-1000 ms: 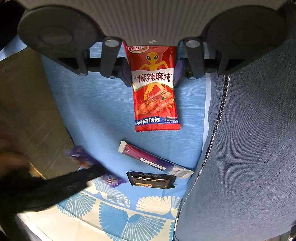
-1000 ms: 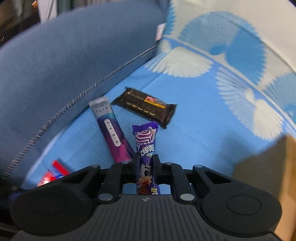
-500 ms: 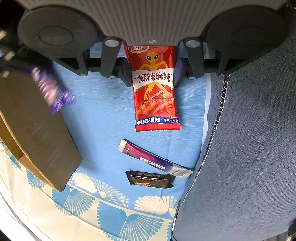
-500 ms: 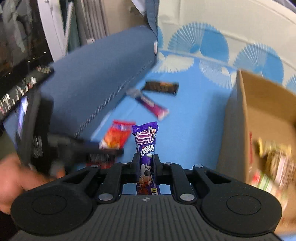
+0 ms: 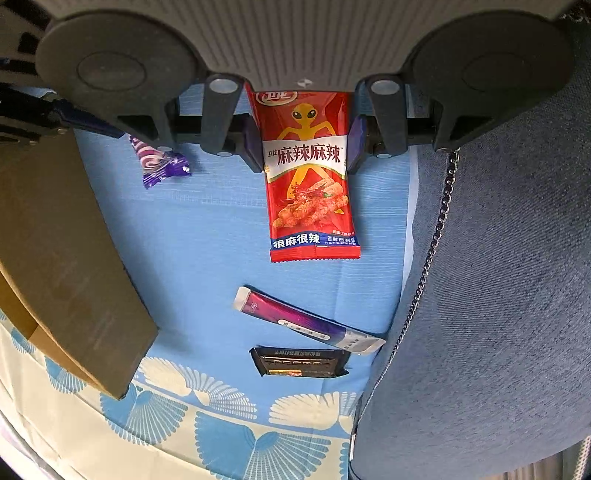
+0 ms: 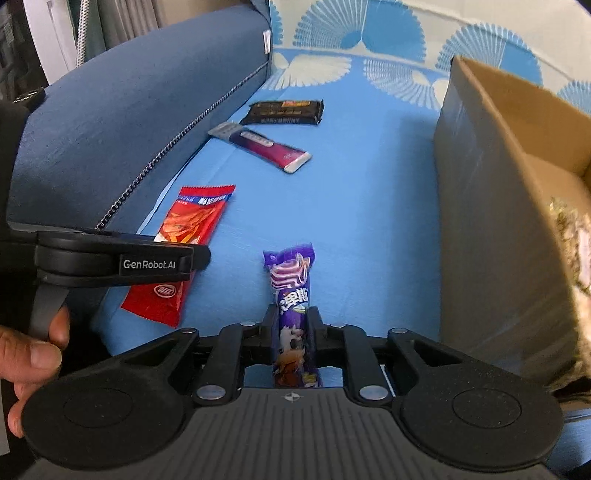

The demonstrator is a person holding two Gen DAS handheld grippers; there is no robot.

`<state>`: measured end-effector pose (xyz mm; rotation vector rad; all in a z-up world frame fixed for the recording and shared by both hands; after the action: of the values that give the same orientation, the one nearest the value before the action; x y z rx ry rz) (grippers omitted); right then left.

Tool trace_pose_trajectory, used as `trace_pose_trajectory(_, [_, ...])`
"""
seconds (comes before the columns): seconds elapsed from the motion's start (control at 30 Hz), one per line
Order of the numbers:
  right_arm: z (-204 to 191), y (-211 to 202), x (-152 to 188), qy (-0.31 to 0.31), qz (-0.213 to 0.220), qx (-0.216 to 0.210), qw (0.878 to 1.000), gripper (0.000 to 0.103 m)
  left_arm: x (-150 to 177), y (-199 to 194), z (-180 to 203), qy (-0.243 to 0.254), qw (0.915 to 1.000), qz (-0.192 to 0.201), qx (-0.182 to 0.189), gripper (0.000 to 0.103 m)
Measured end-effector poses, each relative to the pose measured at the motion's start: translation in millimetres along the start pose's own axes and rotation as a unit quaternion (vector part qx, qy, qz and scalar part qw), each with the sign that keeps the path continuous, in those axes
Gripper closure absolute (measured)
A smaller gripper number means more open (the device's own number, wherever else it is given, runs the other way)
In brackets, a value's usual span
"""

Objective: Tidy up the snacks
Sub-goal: 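Lift the purple-wrapped bar with the right tool while the left tool holds the red spicy packet, then hold the red packet in the left tool and purple bar in the right tool above the bed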

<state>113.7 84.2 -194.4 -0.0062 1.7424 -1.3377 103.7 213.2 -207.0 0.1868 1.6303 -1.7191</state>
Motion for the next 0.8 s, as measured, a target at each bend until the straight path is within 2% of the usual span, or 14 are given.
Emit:
trace_pose_trajectory(0.17, [-3,5,4,-0.003,-0.01,-0.001,1.0,0.082,1,2,3,0.011,0.9999,0.0,-0.006,0.048])
trace_pose_trajectory(0.3, [-4,5,3,-0.003,-0.013,-0.006,1.0,0.076,1,3,3,0.016,0.9998,0.0,-0.007,0.046])
trace_pose_trajectory(0.8, [-7,17,12,-0.014,-0.028,-0.001,1.0,0.076,3,5,6,0.028,0.9996,-0.003,-0.01,0.041])
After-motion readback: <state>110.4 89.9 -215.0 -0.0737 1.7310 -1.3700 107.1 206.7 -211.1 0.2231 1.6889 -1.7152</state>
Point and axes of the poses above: each gripper's, at about its wrist camera, not at the fingertips, and y roughly the way its jaws point, z to its right, x to its underside, the point moved 9 cm from there along y, roughly the way its jaws point, and after that the axes turned 9 degrees about -y, right-handed, at the moved point
